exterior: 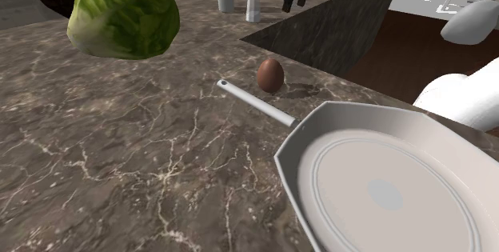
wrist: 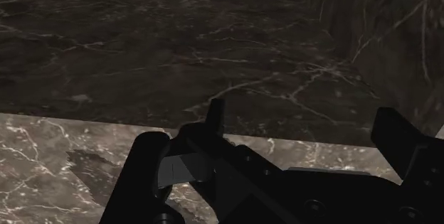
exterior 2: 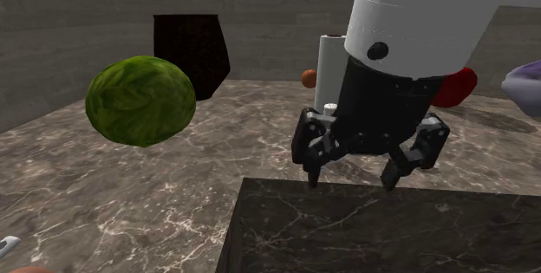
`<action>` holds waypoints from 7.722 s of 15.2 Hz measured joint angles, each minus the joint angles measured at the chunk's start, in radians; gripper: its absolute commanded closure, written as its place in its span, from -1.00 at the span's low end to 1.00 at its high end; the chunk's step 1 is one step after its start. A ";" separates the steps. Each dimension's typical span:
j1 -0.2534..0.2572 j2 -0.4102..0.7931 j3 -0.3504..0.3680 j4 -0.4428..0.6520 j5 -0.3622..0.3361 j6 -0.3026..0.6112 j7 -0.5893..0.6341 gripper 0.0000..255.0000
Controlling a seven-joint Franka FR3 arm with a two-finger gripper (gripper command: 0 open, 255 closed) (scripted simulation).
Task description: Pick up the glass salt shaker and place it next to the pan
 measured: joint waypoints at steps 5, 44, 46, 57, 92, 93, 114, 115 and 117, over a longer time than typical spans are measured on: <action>0.000 0.178 -0.015 0.196 0.033 0.007 -0.004 -1.00; 0.004 0.416 -0.023 0.495 0.071 -0.026 0.007 1.00; 0.004 0.425 -0.024 0.534 0.071 -0.056 0.009 1.00; 0.003 0.504 -0.025 0.785 0.069 -0.227 0.033 1.00; 0.227 0.280 0.237 0.658 0.001 -0.274 0.517 1.00; 0.235 0.273 0.251 0.644 0.000 -0.266 0.537 1.00; 0.469 0.520 0.671 0.838 -0.247 -0.274 1.142 1.00; 0.496 0.561 0.693 0.878 -0.284 -0.287 1.176 1.00; 0.567 0.647 0.729 0.965 -0.366 -0.324 1.250 1.00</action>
